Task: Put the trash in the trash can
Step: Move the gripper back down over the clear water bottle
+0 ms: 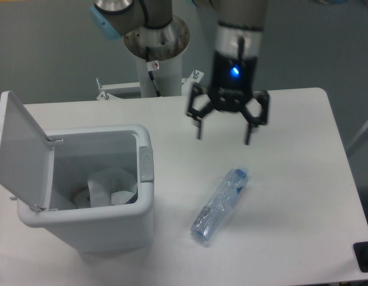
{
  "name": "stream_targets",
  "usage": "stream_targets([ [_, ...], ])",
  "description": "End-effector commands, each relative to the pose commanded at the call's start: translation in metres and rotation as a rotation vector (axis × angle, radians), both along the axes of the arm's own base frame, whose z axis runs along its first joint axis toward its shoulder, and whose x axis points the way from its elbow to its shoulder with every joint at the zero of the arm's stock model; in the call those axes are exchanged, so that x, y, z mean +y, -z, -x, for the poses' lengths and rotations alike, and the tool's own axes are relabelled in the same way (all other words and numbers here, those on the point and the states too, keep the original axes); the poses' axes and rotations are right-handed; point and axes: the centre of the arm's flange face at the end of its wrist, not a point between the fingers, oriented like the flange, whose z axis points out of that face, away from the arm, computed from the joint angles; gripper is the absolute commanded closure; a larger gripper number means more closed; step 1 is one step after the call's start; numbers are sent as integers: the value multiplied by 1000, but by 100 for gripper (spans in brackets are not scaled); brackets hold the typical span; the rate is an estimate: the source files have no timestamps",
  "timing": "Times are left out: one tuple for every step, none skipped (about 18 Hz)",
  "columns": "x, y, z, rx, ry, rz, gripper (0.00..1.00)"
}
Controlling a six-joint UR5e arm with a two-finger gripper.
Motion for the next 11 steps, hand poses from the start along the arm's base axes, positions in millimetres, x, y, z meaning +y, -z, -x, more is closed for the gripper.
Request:
stream_targets([
  [3, 16, 6, -16, 21, 20, 0],
  [5, 33, 10, -32, 43, 37, 0],
  [7, 51, 15, -50, 77, 56, 0],
  [8, 71, 19, -60, 113, 88, 0],
  [9, 89, 22, -62, 146, 131, 0],
  [11, 102, 25, -61, 174, 163, 0],
  [13, 115, 29, -72, 182, 181, 0],
  [18, 126, 29, -86, 191, 189, 0],
  [22, 137, 29, -94, 195, 199, 0],
  [26, 143, 28, -88, 201, 197, 0],
  [28, 147, 26, -82, 205, 197, 0],
])
